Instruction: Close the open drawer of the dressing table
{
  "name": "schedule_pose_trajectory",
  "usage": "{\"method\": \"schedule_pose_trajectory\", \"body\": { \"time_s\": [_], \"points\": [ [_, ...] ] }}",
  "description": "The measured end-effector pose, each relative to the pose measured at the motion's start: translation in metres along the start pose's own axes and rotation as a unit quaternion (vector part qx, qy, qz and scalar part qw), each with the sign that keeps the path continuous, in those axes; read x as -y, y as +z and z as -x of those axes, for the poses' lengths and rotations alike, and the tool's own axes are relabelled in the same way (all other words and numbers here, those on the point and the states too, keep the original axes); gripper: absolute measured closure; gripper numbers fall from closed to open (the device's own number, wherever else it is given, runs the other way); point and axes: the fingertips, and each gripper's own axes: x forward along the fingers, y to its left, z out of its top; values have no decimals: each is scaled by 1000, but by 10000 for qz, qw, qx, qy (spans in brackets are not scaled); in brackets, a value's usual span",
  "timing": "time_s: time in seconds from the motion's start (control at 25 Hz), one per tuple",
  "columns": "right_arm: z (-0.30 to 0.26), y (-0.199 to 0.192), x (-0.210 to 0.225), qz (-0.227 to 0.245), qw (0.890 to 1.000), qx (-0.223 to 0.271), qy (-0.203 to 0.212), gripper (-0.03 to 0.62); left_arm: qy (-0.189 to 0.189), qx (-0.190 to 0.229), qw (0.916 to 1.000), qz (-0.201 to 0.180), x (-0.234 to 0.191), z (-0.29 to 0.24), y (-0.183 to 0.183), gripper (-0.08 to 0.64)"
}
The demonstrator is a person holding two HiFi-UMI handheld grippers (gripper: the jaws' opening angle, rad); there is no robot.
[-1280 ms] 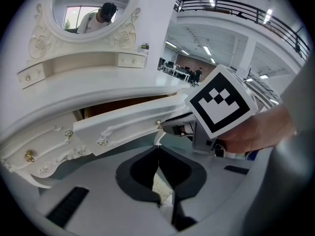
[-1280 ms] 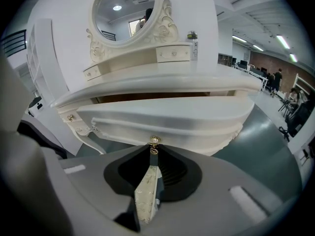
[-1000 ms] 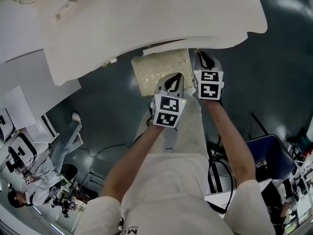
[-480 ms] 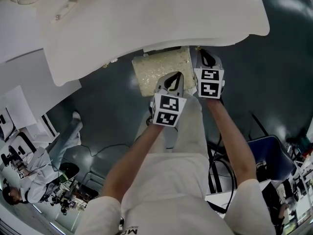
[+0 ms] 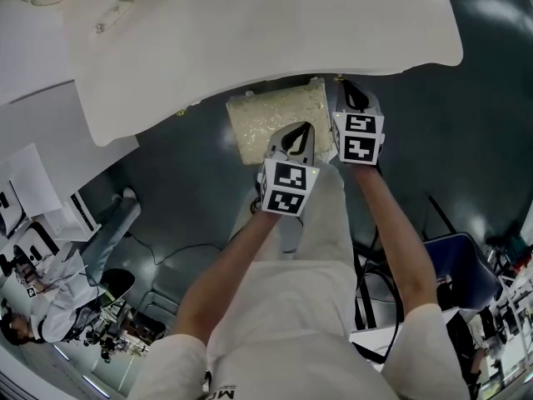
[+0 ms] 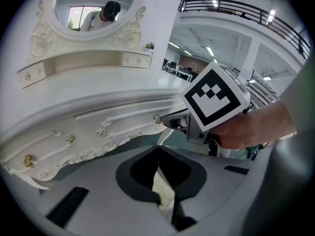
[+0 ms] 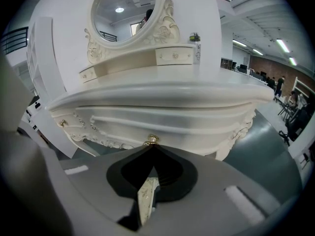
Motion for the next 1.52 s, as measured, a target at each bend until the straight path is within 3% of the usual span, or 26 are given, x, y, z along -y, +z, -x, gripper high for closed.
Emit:
{"method": "schedule_pose_trajectory", "body": {
  "time_s": [0.32,0.72,1.0,1.24,1.52],
  "points": [
    [-5,8,1,-18,10000,45,-12,589,28,13,10000,27,-5,-1,2,551],
    [29,1,54,-99,9999,45,-125,588,0,55,10000,-75,47,-7,23,551],
    [12,26,-14,-96,9997,205,-110,588,-27,132,9998,-140,-18,15,12,551],
    [52,28,-12,-177,9988,438,-137,588,-107,321,9990,-275,5,33,16,551],
    [75,45,-41,-165,9976,661,-92,589,-184,367,9984,-381,-11,56,14,551]
  ]
}}
